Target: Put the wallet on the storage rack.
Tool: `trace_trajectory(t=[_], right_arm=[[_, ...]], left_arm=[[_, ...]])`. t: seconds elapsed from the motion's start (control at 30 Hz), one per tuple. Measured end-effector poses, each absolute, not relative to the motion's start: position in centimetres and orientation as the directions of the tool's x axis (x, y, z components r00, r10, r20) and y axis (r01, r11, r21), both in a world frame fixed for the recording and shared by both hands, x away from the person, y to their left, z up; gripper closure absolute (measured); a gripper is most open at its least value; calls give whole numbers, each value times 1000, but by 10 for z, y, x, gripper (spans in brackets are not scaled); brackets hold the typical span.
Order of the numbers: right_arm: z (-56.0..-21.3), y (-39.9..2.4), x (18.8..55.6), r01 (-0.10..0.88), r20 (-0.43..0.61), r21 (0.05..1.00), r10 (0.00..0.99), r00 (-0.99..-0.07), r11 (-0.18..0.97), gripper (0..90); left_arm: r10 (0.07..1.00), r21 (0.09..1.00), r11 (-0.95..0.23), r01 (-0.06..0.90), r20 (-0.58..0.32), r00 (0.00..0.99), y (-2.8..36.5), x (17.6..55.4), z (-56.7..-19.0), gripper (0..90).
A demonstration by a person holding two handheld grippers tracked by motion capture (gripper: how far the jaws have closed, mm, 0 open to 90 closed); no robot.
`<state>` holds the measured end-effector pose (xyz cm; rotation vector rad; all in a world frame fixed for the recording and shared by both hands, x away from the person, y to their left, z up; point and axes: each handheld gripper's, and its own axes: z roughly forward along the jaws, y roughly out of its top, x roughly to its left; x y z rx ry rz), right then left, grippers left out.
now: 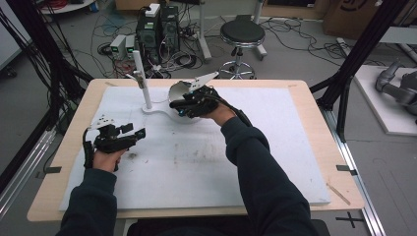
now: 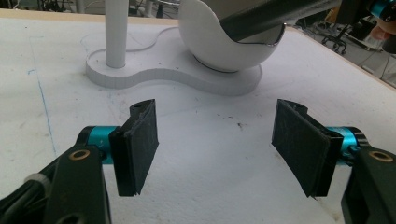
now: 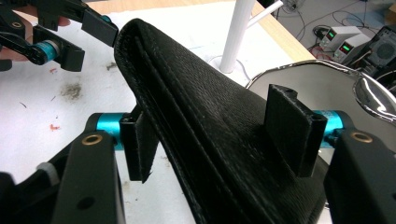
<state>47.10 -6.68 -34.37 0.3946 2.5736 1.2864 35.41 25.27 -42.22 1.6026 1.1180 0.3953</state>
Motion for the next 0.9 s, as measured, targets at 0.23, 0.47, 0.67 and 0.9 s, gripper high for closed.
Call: trace_trajectory(t=[0.23, 0.47, 0.67, 0.9], right_arm=[[-337, -74, 469, 135, -38, 831, 298, -954, 539, 339], [-338, -75, 469, 171, 26, 838, 274, -961, 519, 332], [-344, -71, 469, 140, -76, 787, 320, -945, 601, 401], [-341, -71, 466, 81, -102, 803, 271, -957, 590, 324]], left_arm=[[818, 888, 28, 458, -284, 501, 252, 354, -422, 313], [816, 887, 30, 461, -288, 501, 252, 354, -422, 314], [817, 886, 30, 462, -289, 500, 252, 354, -422, 317], [816, 886, 32, 462, -290, 501, 253, 354, -422, 317]])
